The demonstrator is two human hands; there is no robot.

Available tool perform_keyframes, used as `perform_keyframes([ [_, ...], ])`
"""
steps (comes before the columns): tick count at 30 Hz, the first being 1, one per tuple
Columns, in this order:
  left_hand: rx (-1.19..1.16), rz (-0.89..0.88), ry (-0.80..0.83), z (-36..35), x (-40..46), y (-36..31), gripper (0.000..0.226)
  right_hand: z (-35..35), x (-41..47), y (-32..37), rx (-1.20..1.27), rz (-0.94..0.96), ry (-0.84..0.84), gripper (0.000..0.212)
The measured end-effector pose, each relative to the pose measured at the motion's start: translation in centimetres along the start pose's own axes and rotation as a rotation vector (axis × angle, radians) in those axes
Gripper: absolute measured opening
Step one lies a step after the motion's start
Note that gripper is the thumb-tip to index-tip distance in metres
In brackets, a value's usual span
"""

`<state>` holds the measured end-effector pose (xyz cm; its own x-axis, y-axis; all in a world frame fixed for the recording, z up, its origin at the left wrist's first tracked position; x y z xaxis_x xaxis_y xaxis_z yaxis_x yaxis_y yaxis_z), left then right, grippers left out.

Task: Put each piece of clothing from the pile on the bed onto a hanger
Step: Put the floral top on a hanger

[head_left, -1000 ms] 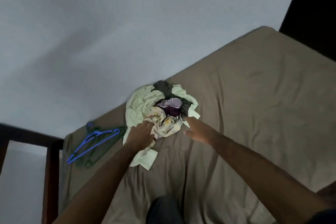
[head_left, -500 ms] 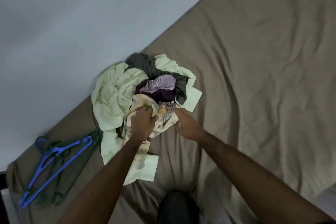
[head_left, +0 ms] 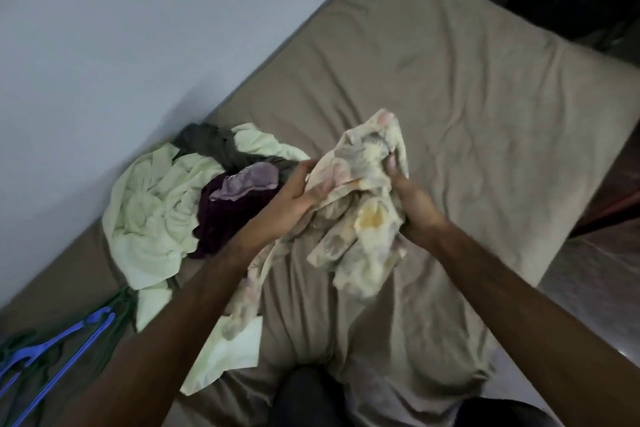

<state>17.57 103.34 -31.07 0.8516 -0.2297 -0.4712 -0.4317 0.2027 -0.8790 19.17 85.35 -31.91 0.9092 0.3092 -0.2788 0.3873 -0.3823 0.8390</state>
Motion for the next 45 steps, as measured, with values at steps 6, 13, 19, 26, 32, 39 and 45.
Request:
perform_keyframes([
  [6, 0.212, -0.069, -0.221, -8.2, 5.9, -4.3, 0.026, 15.2, -0.7, 9.1, -0.347, 0.127, -0.328, 0.057],
  [13, 0.969, -0.565, -0.907, -14.5, 7.3, -15.8, 0.057, 25.7, -8.5, 20.2, -1.085, 0.872, -0.551, 0.019],
  [19, 1.879, -0.227, -0.107, -18.1, 8.6, -6.8, 0.06, 32.1, -8.7, 10.8, -1.367, 0.075, 0.082, 0.055],
  [26, 1.544, 0.17, 0.127, -20.3, 8.3, 0.6, 0.033, 36.5, -11.7, 4.8, -1.346, -0.005, -0.126, 0.042],
  [32, 1.496, 0.048, -0.03, -21.9, 13.1, 2.1, 0.049, 35.1, -10.8, -0.1, -1.633, -0.051, -0.006, 0.073],
  [39, 1.305, -0.026, -0.035, -19.0, 19.2, 9.8, 0.056, 30.5, -4.6, -5.4, -1.395, 0.171, -0.212, 0.069],
  [45, 1.135, -0.414, -0.09, -15.7, 18.3, 15.2, 0.058, 26.1, -3.2, -9.5, -1.271, 0.254, -0.366, 0.036],
])
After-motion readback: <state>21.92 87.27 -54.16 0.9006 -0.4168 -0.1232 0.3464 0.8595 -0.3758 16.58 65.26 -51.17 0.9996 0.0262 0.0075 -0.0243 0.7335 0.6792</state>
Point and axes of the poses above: each hand's wrist, its own x-axis towards the middle knuckle, its own z-axis out of the back of the hand, y = z × x, the point moved 7 cm from there along x, towards the middle knuckle, and after that the axes turned 9 degrees about z, right-handed, at the moved point
